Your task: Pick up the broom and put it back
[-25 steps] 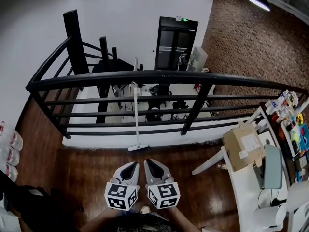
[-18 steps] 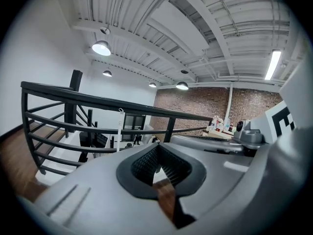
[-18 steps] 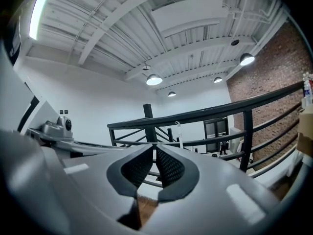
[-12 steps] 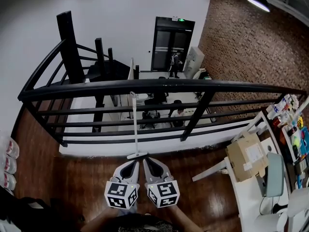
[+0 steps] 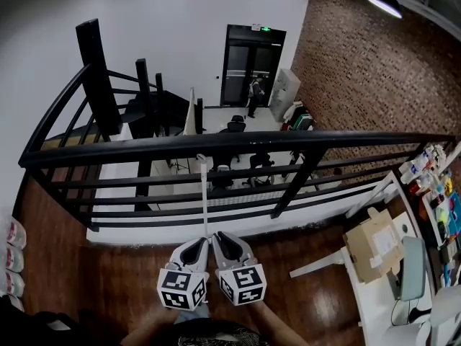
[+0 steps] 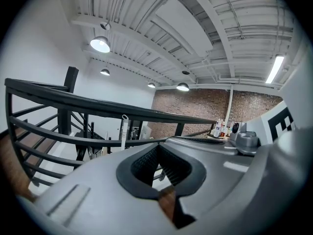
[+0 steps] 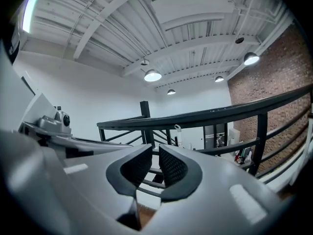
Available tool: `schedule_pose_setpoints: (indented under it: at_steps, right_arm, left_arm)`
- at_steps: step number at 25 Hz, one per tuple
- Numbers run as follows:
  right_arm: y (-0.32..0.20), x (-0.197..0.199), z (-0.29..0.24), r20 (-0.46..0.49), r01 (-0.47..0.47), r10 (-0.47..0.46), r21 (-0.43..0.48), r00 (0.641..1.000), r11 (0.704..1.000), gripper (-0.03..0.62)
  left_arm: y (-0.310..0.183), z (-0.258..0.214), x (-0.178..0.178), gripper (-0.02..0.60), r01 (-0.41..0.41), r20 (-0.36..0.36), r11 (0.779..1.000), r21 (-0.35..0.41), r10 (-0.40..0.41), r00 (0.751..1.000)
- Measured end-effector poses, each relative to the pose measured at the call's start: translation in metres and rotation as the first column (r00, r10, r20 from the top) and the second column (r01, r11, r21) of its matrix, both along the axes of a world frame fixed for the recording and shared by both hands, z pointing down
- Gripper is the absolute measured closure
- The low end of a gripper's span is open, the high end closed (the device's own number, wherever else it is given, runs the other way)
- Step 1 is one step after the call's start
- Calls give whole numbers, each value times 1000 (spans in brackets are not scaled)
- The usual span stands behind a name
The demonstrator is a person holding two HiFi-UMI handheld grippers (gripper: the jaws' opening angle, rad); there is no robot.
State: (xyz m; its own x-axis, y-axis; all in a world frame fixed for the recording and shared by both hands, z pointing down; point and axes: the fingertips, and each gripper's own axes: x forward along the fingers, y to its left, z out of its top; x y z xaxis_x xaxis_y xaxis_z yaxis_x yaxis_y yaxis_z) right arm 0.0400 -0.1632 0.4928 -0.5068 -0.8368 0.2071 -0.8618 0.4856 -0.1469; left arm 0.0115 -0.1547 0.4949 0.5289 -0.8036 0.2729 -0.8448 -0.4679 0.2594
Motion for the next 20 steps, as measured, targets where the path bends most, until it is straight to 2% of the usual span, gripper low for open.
schedule_pose_setpoints:
  at_steps: [20]
  right_arm:
    - [-118,-33,17,-66,-31,30,-11,997,999,500]
  left_arm:
    - [-94,-1,-42,577,-12,-20,1000,15,12,1000]
